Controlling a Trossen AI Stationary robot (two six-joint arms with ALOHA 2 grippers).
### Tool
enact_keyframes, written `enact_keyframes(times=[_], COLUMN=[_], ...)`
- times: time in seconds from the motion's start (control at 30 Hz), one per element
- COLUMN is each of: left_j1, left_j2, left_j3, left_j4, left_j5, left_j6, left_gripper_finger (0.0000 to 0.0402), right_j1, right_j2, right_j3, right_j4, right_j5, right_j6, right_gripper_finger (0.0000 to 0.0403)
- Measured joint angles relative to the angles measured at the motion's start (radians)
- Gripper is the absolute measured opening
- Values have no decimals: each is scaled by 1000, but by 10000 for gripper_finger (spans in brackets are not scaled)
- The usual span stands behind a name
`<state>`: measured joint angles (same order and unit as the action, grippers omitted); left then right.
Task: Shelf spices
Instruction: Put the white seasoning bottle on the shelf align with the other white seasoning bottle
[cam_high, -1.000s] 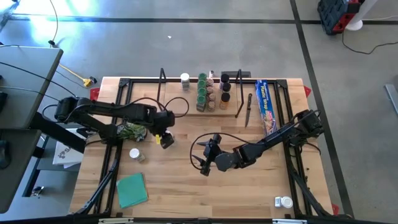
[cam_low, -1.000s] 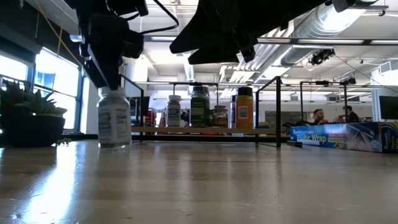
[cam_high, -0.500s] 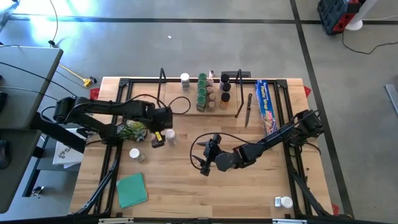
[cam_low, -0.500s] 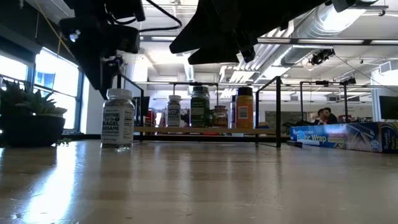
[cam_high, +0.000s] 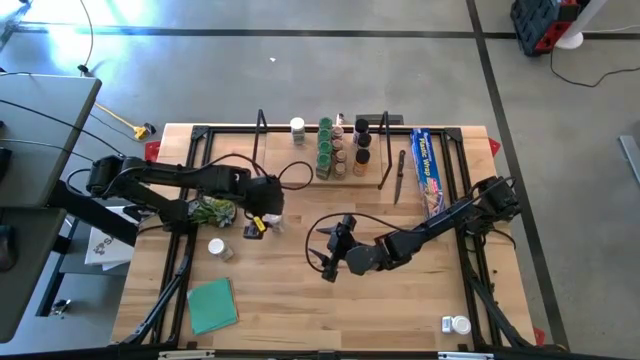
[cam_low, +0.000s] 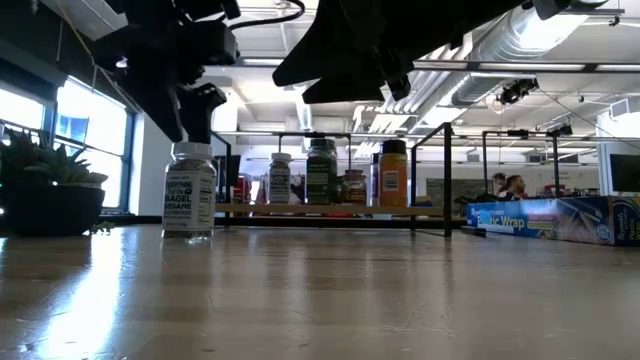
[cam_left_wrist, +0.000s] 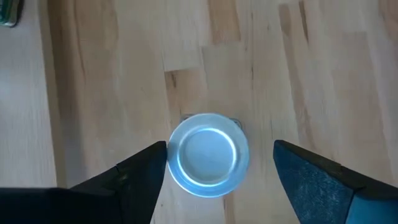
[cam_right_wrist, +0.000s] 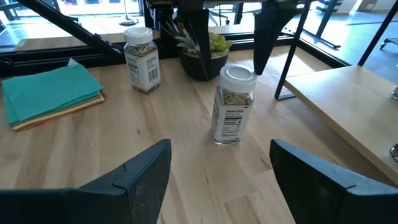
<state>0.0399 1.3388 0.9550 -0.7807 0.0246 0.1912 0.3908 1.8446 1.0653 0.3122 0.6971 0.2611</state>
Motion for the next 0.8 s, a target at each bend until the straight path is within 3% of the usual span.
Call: enact_keyframes(times=[0.63,0.8], left_j1=[0,0], left_j2=[87,85], left_j3=[1,58], left_j4=[1,-55], left_j5=[-9,-23], left_j6=[-22,-28], left_gripper_finger=[225,197], right_j1=[0,0], right_j2=[0,0], right_j3=[0,0], right_j4=[2,2], right_j5=[0,0], right_j6=[11,9], right_gripper_finger=[268,268])
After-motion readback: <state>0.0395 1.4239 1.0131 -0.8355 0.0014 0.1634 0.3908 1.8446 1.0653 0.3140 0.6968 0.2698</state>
